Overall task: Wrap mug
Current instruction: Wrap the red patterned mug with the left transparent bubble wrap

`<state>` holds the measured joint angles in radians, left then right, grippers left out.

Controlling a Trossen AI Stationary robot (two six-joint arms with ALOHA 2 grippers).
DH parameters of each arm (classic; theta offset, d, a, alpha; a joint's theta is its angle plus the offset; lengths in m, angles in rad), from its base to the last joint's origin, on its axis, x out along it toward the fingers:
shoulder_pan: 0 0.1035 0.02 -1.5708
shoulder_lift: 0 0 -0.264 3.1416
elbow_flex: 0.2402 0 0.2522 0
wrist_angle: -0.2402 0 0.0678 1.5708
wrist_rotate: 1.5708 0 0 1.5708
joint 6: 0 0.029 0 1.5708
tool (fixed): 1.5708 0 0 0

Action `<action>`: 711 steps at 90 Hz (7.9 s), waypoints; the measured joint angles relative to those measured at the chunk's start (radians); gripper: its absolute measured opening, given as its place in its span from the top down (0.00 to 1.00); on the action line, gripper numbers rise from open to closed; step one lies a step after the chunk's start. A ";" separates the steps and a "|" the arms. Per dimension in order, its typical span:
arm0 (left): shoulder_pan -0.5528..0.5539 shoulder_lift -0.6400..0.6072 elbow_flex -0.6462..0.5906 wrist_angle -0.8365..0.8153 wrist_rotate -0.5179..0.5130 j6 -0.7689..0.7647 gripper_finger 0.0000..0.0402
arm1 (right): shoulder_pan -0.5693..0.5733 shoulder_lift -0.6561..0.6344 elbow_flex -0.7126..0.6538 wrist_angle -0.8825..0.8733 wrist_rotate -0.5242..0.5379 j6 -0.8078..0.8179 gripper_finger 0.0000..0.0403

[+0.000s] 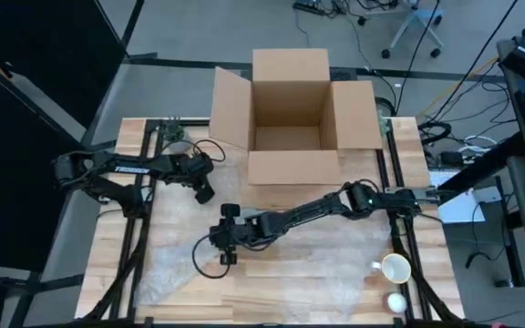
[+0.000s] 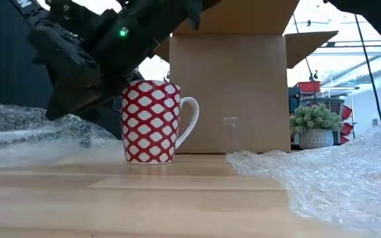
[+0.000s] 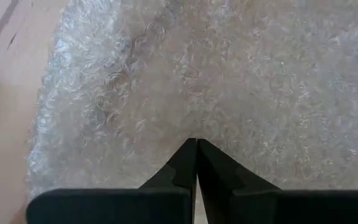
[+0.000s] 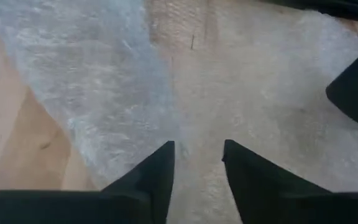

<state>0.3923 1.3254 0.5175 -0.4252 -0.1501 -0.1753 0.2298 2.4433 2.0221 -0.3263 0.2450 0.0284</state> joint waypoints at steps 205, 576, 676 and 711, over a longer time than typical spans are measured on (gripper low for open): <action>-0.048 -0.148 0.124 -0.236 0.079 0.032 1.00 | 0.148 -0.279 0.074 -0.663 0.041 0.217 0.52; -0.659 -0.577 0.385 -0.298 0.187 -0.021 0.60 | 0.292 -0.223 0.136 -0.589 0.205 0.386 0.51; -1.541 0.334 0.622 -0.330 0.014 -0.896 0.60 | 0.268 -0.219 -0.252 -0.146 0.264 0.628 0.51; -1.540 0.490 0.622 -0.230 -0.022 -0.890 0.60 | 0.318 -0.219 -0.252 -0.148 0.435 0.776 0.51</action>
<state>-1.1481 1.8150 1.1397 -0.6548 -0.1724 -1.0655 0.5480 2.2242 1.7699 -0.4744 0.6802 0.8039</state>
